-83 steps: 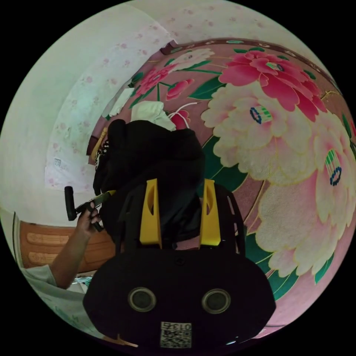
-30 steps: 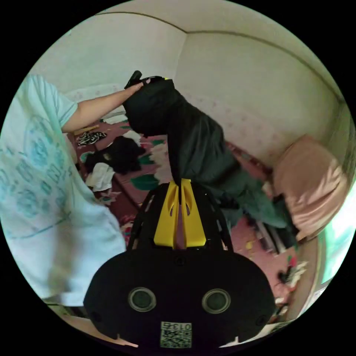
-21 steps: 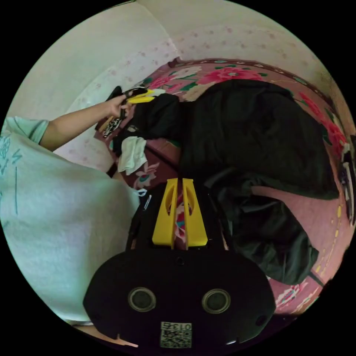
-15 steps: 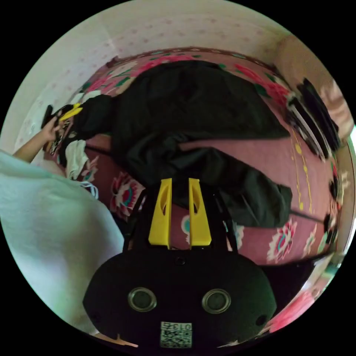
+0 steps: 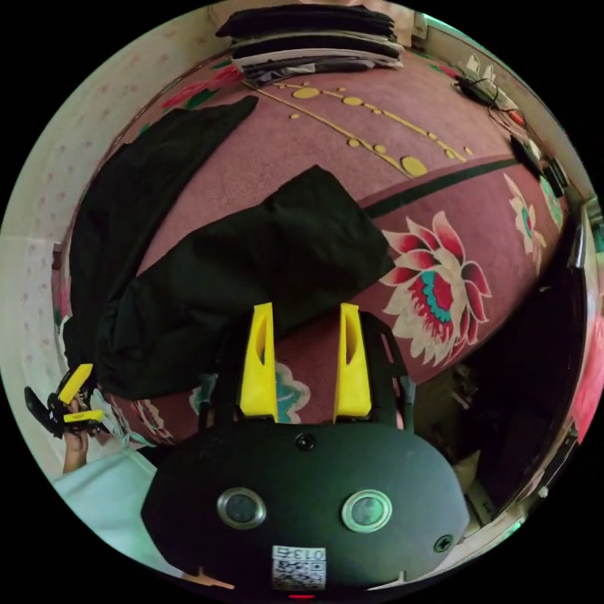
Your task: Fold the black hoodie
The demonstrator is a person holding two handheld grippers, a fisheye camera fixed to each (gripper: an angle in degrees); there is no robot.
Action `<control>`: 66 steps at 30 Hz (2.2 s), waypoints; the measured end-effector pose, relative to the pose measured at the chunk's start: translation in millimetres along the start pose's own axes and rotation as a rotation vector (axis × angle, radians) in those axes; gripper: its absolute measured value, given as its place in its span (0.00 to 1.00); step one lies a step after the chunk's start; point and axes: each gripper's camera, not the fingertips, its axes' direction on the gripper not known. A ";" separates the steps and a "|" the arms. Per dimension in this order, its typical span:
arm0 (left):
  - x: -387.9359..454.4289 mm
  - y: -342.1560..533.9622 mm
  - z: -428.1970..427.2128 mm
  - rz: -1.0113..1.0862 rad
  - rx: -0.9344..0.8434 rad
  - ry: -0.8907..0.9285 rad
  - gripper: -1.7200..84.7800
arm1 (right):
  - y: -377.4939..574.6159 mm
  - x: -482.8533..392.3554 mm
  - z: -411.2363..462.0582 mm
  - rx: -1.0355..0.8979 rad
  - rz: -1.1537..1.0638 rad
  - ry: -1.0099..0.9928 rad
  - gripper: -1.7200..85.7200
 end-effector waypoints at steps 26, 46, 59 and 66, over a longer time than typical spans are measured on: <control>36.4 -170.2 -106.7 0.057 0.008 -0.062 0.01 | 186.1 106.1 -123.4 0.698 -0.733 -1.239 0.02; -101.5 40.6 -175.1 -0.653 0.390 0.286 0.27 | 62.1 -108.1 -24.6 0.408 -0.536 -0.742 0.19; -55.9 -73.0 -110.9 -0.503 -0.132 -0.138 0.22 | 9.2 20.5 94.3 0.180 -0.088 -0.082 0.20; -66.5 -92.5 -131.8 -0.460 -0.247 -0.053 0.04 | -37.8 -46.9 126.1 -0.034 -0.381 0.030 0.05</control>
